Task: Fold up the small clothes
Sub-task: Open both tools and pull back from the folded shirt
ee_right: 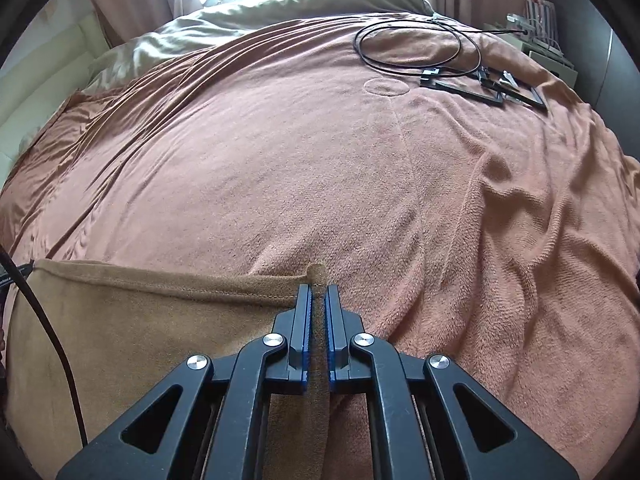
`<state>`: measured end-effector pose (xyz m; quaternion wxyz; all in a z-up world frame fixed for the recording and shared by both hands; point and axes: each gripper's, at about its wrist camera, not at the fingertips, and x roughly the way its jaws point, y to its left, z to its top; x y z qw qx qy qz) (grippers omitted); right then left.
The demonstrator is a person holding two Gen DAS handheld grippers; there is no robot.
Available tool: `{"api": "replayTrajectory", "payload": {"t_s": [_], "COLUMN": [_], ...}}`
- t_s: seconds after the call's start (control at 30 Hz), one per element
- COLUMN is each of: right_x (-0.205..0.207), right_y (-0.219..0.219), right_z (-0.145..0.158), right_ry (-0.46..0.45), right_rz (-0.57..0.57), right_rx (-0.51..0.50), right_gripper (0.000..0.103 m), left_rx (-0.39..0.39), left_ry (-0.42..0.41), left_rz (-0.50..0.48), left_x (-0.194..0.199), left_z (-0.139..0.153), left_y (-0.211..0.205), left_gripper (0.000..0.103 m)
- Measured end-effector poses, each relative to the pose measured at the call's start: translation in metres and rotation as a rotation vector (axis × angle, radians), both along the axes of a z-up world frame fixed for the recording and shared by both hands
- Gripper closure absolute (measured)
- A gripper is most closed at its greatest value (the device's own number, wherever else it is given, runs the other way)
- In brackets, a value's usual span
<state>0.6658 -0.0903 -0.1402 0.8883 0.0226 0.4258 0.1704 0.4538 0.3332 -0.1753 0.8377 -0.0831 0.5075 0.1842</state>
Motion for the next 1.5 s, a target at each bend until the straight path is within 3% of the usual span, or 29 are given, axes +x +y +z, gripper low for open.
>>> {"api": "replayTrajectory", "payload": {"t_s": [0.07,0.1,0.17,0.63,0.9,1.17,1.5], "right_x": [-0.002,-0.002,-0.007,-0.102,-0.146,-0.189,-0.234], "right_y": [-0.007,-0.011,-0.018,-0.035,-0.026,-0.015,-0.029], "right_z": [0.005,0.007,0.012,0.040,0.031,0.022,0.003], "right_ry": [0.005,0.011,0.022,-0.002,0.061,0.101,0.136], "right_rz": [-0.022,-0.030,-0.049,0.034,0.062,0.096,0.090], "right_rx": [0.003,0.009,0.019,0.083,0.011,-0.096,-0.139], "right_gripper": [0.085,0.072,0.059,0.058,0.058,0.058,0.058], "left_rx": [-0.017,-0.026,-0.033,-0.111,-0.175,-0.159,-0.136], "left_ry": [-0.019,-0.030,-0.037,-0.069,-0.050,-0.028,-0.028], "left_rz": [0.003,0.005,0.013,-0.013,-0.029,-0.038,-0.039], "left_x": [-0.005,-0.008,-0.014,-0.082,-0.118,-0.159,-0.213], "left_z": [0.008,0.012,0.019,0.031,0.019,0.005,0.002], "left_y": [-0.001,-0.001,-0.005,-0.051,-0.070,-0.092,-0.100], "left_gripper": [0.062,0.059,0.059,0.059,0.059,0.059,0.059]}}
